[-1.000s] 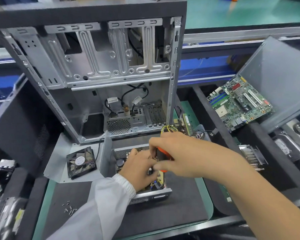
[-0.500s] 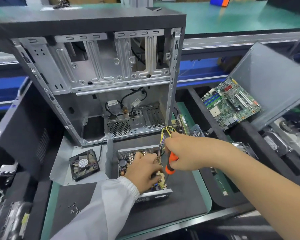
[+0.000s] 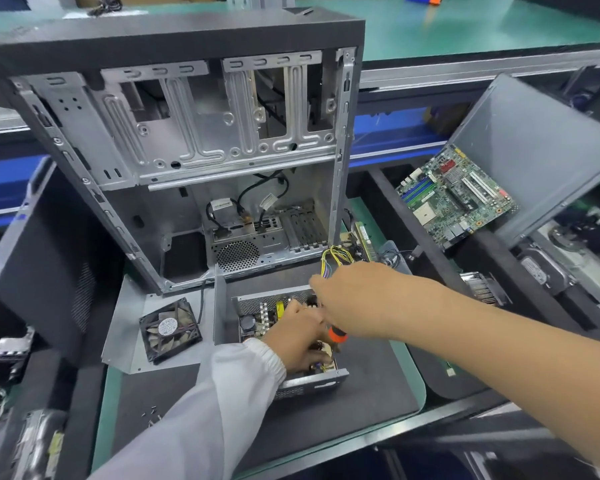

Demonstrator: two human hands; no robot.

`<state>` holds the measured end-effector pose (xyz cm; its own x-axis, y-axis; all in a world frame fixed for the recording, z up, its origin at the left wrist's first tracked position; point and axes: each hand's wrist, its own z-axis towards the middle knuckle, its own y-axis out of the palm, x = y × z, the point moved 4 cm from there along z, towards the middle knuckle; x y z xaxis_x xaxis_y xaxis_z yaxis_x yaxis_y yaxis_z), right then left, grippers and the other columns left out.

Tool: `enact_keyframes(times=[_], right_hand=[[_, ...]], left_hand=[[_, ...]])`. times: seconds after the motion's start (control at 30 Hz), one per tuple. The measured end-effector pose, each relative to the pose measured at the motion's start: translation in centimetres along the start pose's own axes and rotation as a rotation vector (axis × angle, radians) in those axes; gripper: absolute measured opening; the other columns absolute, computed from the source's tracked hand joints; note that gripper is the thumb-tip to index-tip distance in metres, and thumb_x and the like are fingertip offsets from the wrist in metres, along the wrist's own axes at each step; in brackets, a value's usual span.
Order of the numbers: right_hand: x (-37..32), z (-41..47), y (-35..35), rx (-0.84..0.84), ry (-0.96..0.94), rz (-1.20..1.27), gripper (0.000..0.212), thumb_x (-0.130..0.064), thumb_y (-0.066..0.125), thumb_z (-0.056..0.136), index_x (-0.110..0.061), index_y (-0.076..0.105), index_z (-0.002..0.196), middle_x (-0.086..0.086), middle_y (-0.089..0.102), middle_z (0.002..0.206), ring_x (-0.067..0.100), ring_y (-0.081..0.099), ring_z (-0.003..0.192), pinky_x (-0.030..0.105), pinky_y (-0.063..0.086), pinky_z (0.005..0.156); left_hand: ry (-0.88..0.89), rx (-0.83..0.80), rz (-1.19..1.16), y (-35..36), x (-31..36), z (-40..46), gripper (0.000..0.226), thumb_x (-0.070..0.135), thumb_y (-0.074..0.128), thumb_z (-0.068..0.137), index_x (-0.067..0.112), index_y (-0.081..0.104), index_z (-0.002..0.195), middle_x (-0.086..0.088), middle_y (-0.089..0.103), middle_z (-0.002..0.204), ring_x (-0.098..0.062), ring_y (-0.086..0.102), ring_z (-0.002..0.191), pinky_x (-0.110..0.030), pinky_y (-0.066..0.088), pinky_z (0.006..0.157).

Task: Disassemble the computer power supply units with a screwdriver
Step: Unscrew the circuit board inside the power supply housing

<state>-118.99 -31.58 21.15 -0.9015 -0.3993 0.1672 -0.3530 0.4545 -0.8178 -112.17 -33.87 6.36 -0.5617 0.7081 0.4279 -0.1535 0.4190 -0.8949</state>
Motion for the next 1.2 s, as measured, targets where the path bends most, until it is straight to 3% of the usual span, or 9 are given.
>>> enact_keyframes(times=[0.27, 0.37, 0.47, 0.57, 0.67, 0.87, 1.03, 1.1, 1.2], right_hand=[[-0.5, -0.7, 0.2, 0.063, -0.219, 0.057, 0.039, -0.008, 0.06, 0.087, -0.018, 0.044, 0.121, 0.004, 0.039, 0.118, 0.022, 0.032, 0.089, 0.043, 0.048, 0.084], [-0.2, -0.9, 0.7, 0.056, -0.143, 0.133, 0.048, -0.034, 0.066, 0.086, -0.018, 0.041, 0.123, 0.007, 0.036, 0.117, 0.027, 0.043, 0.101, 0.04, 0.048, 0.078], [1.0, -1.0, 0.6, 0.138, 0.076, 0.116, 0.052, -0.055, 0.047, 0.092, -0.012, 0.043, 0.121, 0.013, 0.047, 0.112, 0.031, 0.058, 0.101, 0.034, 0.04, 0.068], [1.2, -1.0, 0.5, 0.213, 0.093, 0.019, 0.034, -0.037, 0.04, 0.102, -0.009, 0.054, 0.114, 0.011, 0.058, 0.11, 0.031, 0.062, 0.1, 0.033, 0.041, 0.067], [0.8, -1.0, 0.9, 0.145, 0.0, 0.041, 0.025, -0.023, 0.047, 0.1, -0.009, 0.048, 0.121, 0.011, 0.055, 0.115, 0.032, 0.061, 0.102, 0.033, 0.038, 0.065], [0.5, -1.8, 0.7, 0.038, -0.175, 0.163, 0.035, -0.007, 0.055, 0.09, -0.018, 0.048, 0.122, 0.001, 0.033, 0.103, 0.022, 0.046, 0.077, 0.026, 0.026, 0.049], [1.6, -1.5, 0.4, 0.115, 0.025, 0.23, 0.055, -0.061, 0.052, 0.087, -0.012, 0.053, 0.112, 0.008, 0.051, 0.094, 0.029, 0.057, 0.096, 0.032, 0.039, 0.066], [1.7, -1.2, 0.3, 0.193, 0.092, 0.152, 0.051, -0.057, 0.045, 0.093, -0.01, 0.058, 0.106, 0.011, 0.058, 0.097, 0.031, 0.059, 0.091, 0.032, 0.038, 0.065], [0.8, -1.0, 0.5, 0.138, -0.003, 0.177, 0.037, -0.044, 0.046, 0.096, -0.011, 0.055, 0.112, 0.012, 0.057, 0.101, 0.029, 0.055, 0.084, 0.032, 0.038, 0.064]], left_hand=[[0.048, 0.176, -0.169, 0.0, -0.5, -0.7, 0.024, 0.024, 0.076, 0.083, 0.014, 0.075, 0.104, -0.004, 0.069, 0.118, -0.031, 0.049, 0.124, -0.031, 0.027, 0.098], [0.04, 0.196, -0.133, 0.0, -0.4, -0.6, 0.018, 0.025, 0.073, 0.084, 0.013, 0.075, 0.097, -0.005, 0.068, 0.111, -0.027, 0.048, 0.116, -0.031, 0.026, 0.091], [0.051, 0.175, -0.178, -0.1, -0.3, -0.4, 0.018, 0.033, 0.072, 0.086, 0.018, 0.075, 0.094, 0.016, 0.067, 0.098, 0.001, 0.04, 0.088, -0.032, 0.026, 0.082], [0.065, 0.115, -0.161, -0.3, 0.0, -0.5, 0.016, 0.038, 0.072, 0.086, 0.023, 0.076, 0.09, 0.039, 0.053, 0.094, -0.004, 0.049, 0.092, -0.036, 0.034, 0.087], [0.076, 0.162, -0.304, -1.2, 0.3, -0.7, 0.01, 0.036, 0.075, 0.082, 0.031, 0.072, 0.09, 0.052, 0.047, 0.096, 0.016, 0.041, 0.094, -0.038, 0.028, 0.091], [-0.037, 0.186, -0.703, -2.0, 0.1, -1.5, 0.024, 0.039, 0.07, 0.079, 0.041, 0.064, 0.101, 0.035, 0.067, 0.095, 0.01, 0.062, 0.096, -0.018, 0.049, 0.089], [-0.073, 0.265, -0.675, -1.3, -0.3, -1.4, 0.009, 0.011, 0.077, 0.077, 0.018, 0.072, 0.078, 0.007, 0.069, 0.082, 0.0, 0.062, 0.079, -0.03, 0.053, 0.074], [-0.065, 0.301, -0.677, -1.4, -0.4, -1.3, 0.017, 0.005, 0.081, 0.075, 0.004, 0.075, 0.091, -0.004, 0.073, 0.09, -0.011, 0.067, 0.085, -0.029, 0.052, 0.084], [-0.065, 0.241, -0.71, -1.4, -0.2, -1.2, 0.014, 0.002, 0.079, 0.077, 0.014, 0.07, 0.076, 0.009, 0.069, 0.081, -0.001, 0.062, 0.077, -0.027, 0.049, 0.077]])
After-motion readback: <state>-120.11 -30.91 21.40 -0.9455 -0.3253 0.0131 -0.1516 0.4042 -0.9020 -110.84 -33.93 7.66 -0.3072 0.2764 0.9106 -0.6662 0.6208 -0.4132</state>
